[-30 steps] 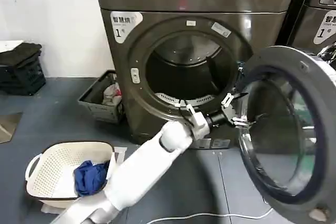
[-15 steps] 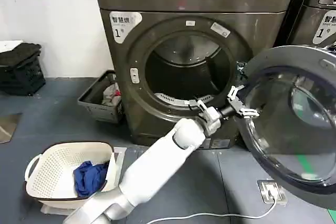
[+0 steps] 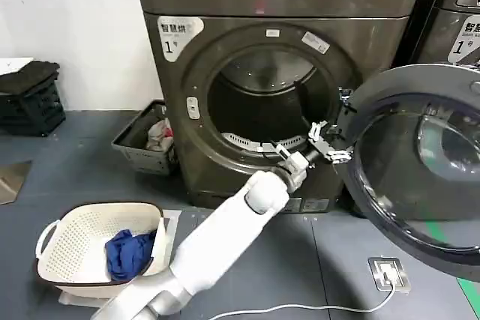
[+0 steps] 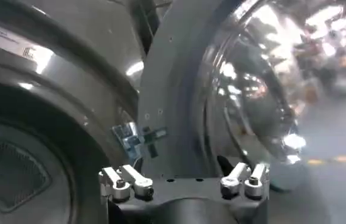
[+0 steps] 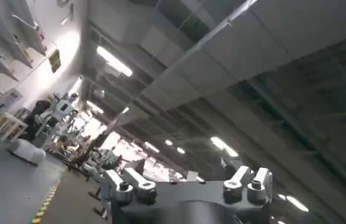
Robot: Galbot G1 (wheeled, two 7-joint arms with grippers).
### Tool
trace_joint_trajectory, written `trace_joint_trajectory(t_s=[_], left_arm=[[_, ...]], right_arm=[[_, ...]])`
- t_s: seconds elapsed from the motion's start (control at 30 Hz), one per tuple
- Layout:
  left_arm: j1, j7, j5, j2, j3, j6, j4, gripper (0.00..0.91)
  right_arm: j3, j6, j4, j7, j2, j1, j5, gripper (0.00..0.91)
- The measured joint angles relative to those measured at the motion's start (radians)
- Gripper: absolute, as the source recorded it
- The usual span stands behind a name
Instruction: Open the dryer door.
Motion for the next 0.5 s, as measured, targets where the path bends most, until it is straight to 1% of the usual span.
trace_joint_trajectory(t_s=[0.1, 0.2, 0.27, 0.4, 0.43, 0.5], left_arm=[[0.006, 0.002, 0.002, 0.0, -0.003, 0.018, -0.009, 0.907], [0.019, 0.032, -0.011, 0.0, -0.013, 0.074, -0.031, 0.907], [0.033, 0.059, -0.039, 0.0, -0.02, 0.12, -0.063, 0.907], [0.067, 0.082, -0.084, 0.0, -0.032, 0.237, -0.174, 0.907], [0.079, 0.081, -0.097, 0.0, -0.038, 0.27, -0.213, 0.907], [0.1, 0.07, -0.122, 0.0, -0.047, 0.31, -0.282, 0.907]], right_arm=[[0.0, -0.001, -0.003, -0.003, -0.004, 0.002, 0.004, 0.907], [-0.001, -0.011, -0.008, -0.003, -0.013, 0.002, 0.023, 0.907], [-0.001, -0.031, -0.009, -0.003, -0.015, 0.002, 0.028, 0.907], [-0.004, -0.052, -0.018, -0.008, -0.023, 0.004, 0.022, 0.907], [-0.005, -0.054, -0.021, -0.012, -0.025, 0.004, 0.022, 0.907], [-0.006, -0.054, -0.032, -0.025, -0.032, 0.005, 0.025, 0.907]])
